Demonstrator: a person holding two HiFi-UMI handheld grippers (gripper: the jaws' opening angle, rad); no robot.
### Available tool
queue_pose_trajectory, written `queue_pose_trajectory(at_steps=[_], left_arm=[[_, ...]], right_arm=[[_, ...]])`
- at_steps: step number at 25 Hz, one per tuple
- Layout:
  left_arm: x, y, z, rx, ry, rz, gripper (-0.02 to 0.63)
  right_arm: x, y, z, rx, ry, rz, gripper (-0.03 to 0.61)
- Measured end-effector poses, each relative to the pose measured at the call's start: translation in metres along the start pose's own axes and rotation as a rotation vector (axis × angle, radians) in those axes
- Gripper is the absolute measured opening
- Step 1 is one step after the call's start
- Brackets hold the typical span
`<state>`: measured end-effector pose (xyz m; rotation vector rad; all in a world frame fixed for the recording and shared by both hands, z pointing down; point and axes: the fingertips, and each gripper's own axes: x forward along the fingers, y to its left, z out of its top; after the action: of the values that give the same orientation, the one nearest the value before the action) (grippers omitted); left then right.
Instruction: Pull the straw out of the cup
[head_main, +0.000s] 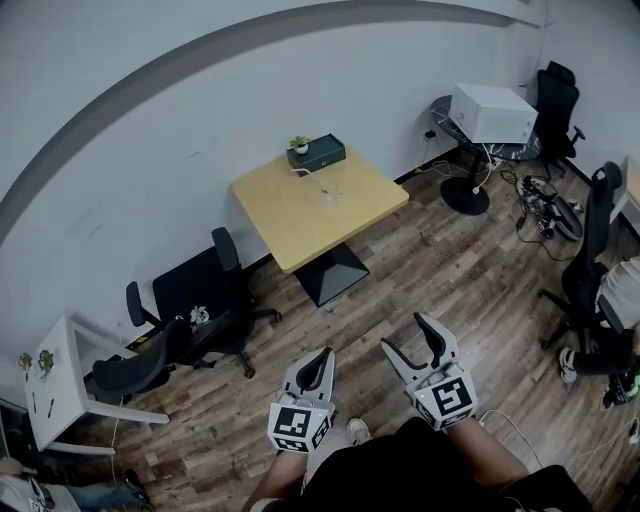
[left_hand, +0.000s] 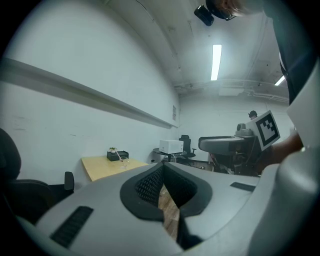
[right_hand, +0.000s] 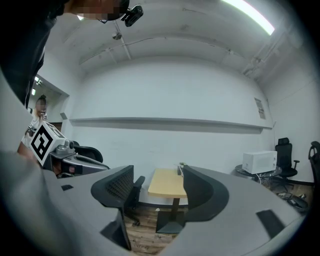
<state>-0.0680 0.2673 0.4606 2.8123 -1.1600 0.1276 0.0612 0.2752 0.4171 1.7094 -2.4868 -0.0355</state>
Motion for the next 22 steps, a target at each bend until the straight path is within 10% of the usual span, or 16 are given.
queue_pose_trajectory(at_steps=[9,22], left_arm=[[0.008,0.026,-0.022,-0.013,0.046,0.005,0.018],[0.107,0.092,-0.002,0.003,0.067,0.057,0.018]], right_arm=[[0.021,-0.02,-0.026,0.036,0.052,-0.059,0.581],[0.144,-0.092,-0.028,0.031,0.051,-0.004,0.595]])
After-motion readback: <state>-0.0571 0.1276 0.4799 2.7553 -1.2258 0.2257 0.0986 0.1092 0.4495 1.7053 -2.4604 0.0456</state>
